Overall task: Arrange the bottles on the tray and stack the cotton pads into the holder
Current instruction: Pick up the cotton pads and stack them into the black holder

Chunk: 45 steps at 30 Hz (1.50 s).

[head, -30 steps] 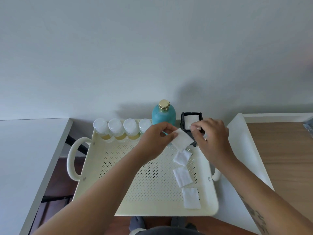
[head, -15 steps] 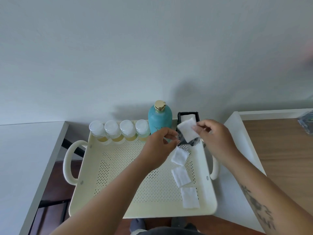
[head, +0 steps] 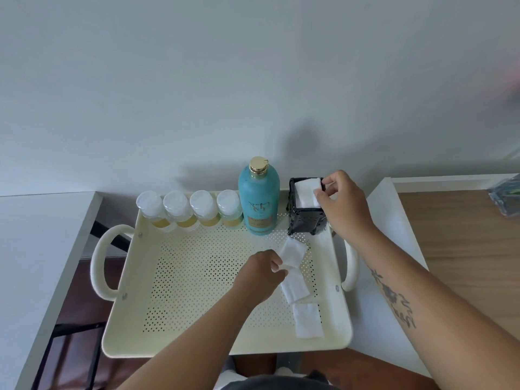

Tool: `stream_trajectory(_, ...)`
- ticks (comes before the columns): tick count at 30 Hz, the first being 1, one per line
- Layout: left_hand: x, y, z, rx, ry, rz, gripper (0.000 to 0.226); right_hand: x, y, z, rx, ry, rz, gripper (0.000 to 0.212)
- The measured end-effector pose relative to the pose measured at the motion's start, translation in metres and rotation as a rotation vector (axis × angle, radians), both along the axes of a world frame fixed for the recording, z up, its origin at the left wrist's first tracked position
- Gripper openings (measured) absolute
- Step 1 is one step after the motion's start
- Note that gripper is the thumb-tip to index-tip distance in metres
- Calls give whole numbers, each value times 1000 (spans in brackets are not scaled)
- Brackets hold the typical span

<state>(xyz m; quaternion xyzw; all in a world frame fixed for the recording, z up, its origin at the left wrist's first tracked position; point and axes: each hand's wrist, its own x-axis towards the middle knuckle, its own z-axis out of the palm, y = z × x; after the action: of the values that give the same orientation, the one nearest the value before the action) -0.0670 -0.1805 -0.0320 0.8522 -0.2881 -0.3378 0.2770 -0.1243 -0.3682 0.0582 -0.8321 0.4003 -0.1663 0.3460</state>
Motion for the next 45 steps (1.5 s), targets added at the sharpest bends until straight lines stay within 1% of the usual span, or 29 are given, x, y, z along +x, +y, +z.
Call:
stream_trajectory(3,-4,0,-7,29,-45,-24,24,-10,5,-3,-253,-68,53,18)
stream_trajectory(5,-5,0,-11,51,-81,-45,24,-18,7,-6,-395,-37,145,17)
stream_trajectory(8,-6,1,-16,74,-103,-54,24,-23,6,-14,-466,62,207,17)
stream_trajectory(12,-7,-1,-20,83,-111,-52,16,-25,3,-24,-480,165,237,21)
stream_trajectory(14,-6,-2,-21,98,-116,-63,13,-26,4,-27,-472,151,238,21)
stream_trajectory(17,-5,-2,-22,102,-112,-83,12,-25,7,-28,-501,99,220,15)
stream_trajectory(20,-4,0,-21,61,-110,-94,9,-22,9,-25,-533,68,210,13)
stream_trajectory(23,1,7,-19,0,-103,-55,8,-20,8,-21,-575,50,235,13)
stream_trajectory(25,7,13,-17,-41,-68,-20,8,-19,8,-19,-597,35,275,15)
stream_trajectory(28,17,24,-11,-77,-14,14,6,-16,9,-19,-571,64,314,17)
stream_trajectory(33,30,33,7,-128,182,144,5,-15,11,-24,-500,121,301,20)
stream_trajectory(36,34,35,18,-172,265,163,8,-14,12,-26,-469,154,303,25)
stream_trajectory(40,36,30,38,-262,355,175,5,-15,13,-26,-439,174,313,28)
stream_trajectory(43,36,24,51,-322,373,168,3,-17,14,-25,-435,110,317,20)
stream_trajectory(45,36,20,57,-348,381,155,5,-23,17,-22,-410,26,284,21)
